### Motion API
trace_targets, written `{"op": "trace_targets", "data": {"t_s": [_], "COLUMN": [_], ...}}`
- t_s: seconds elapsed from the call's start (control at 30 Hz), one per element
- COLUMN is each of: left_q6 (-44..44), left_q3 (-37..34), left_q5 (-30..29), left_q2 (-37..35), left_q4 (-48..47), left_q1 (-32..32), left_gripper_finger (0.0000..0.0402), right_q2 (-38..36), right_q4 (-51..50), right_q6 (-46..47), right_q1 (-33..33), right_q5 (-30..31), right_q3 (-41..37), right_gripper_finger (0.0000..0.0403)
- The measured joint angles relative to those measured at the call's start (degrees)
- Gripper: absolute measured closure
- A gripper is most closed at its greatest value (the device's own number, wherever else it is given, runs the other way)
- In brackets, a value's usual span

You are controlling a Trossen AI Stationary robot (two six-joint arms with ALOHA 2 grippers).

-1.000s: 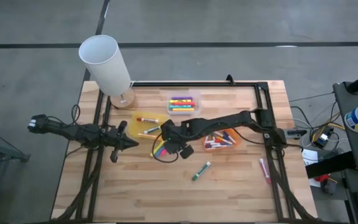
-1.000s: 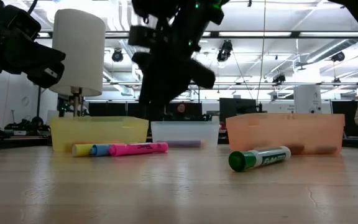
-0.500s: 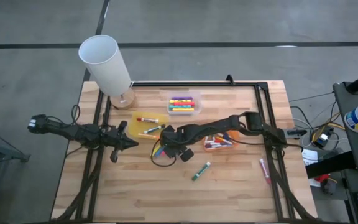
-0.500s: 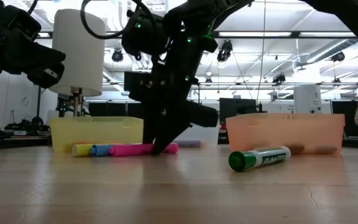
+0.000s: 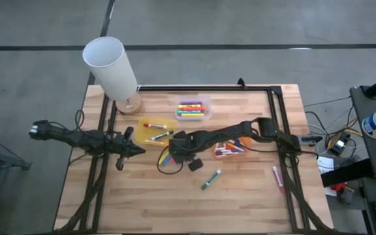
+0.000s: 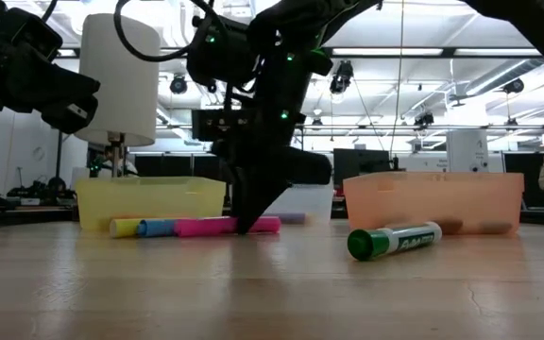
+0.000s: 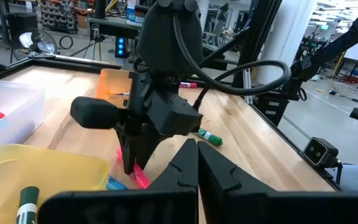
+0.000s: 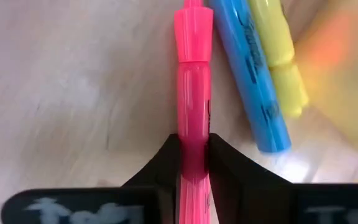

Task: Pick & Place Markers
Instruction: Put the large pink highlighter pen into the transparent bin

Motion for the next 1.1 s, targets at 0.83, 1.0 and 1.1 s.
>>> {"op": "trace_targets", "data": {"t_s": [0.83,1.0,1.1], "left_q6": [-0.01,0.0,-0.02], "left_q3": [0.0,0.0,0.0], "left_q5": [-0.01,-0.02,-0.01], "left_q2": [-0.02,0.0,0.0], "left_q4": [0.0,0.0,0.0], "left_q1": [-0.01,0.0,0.0], "left_gripper_finger": [0.0401,0.0401,0.0401], "right_q2": [-14.5,-14.43,-14.43], "right_q4": [-2.14,-2.25,-2.19], "right_q6": [7.23,6.61,5.6], "right_q1": [-5.96,-11.57,-14.59], "right_q5": [17.88,17.8,17.45], "right_q3": [0.04,0.04,0.04], "right_gripper_finger": [0.0348,0.0346,0.0346]}}
